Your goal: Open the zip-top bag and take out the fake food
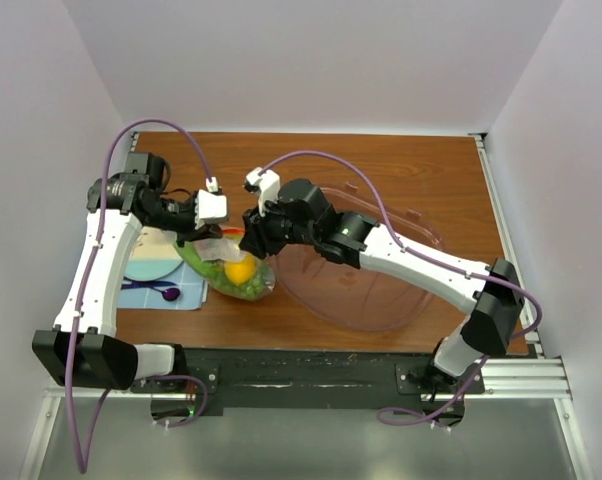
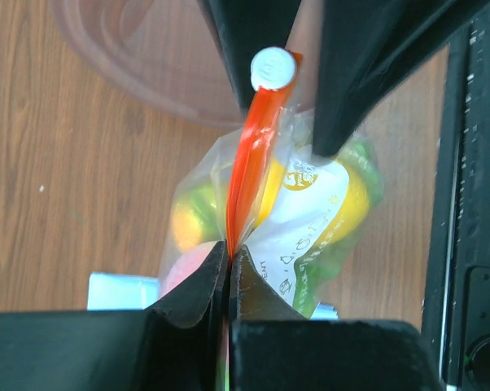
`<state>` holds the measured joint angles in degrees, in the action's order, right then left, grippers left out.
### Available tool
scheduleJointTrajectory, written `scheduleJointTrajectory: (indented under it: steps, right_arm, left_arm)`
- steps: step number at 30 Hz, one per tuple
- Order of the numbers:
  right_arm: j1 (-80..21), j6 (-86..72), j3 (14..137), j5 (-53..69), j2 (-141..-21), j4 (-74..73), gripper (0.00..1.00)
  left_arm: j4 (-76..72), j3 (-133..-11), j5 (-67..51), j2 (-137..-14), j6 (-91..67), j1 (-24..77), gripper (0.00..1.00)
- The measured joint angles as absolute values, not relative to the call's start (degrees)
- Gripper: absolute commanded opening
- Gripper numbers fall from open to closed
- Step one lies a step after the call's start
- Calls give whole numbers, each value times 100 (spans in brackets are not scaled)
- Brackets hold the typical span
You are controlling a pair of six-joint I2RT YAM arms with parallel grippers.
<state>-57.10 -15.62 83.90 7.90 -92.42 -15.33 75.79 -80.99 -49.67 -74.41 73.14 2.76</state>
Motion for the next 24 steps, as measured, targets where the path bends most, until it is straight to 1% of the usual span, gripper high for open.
scheduleJointTrajectory:
  steps: [1,3,4,7,10,15,17,20,23,24]
  right_arm:
    - [-5717,-1553,8326,672,-9185,-1538,66]
    - [-5719,-1531,8099,386,-8965,-1546,69]
    - [-5719,-1535,7902,211,-8788,-1538,74]
    - [-5712,-1614,7161,-274,-8051,-1531,77]
    - [-5704,-1881,6482,-628,-7397,-1490,77]
    - [-5793,-2462,5210,-694,-6663,-1269,77]
    - [-6001,-2561,4919,-701,-6674,-1295,77]
    - [-6466,-2528,4943,-786,-7019,-1406,77]
    - [-6864,-2421,5236,-880,-7516,-1616,68]
    - [-6956,-2390,5356,-950,-7677,-1671,59]
  left_arm:
    - [7585,-8134,-4880,-7443,7308,279,0]
    - [7583,-8208,-4733,-7470,7262,270,0]
    - [7572,-8246,-4661,-7489,7229,268,0]
    - [7470,-8283,-4449,-7511,7109,268,0]
    - [7363,-8283,-4274,-7509,6993,268,0]
    - [6947,-8204,-3994,-7428,6678,268,0]
    - [6803,-8162,-3909,-7365,6532,268,0]
    - [6628,-8162,-3852,-7290,6326,270,0]
    - [6519,-8165,-3824,-7238,6136,268,0]
    - [6506,-8165,-3822,-7227,6088,268,0]
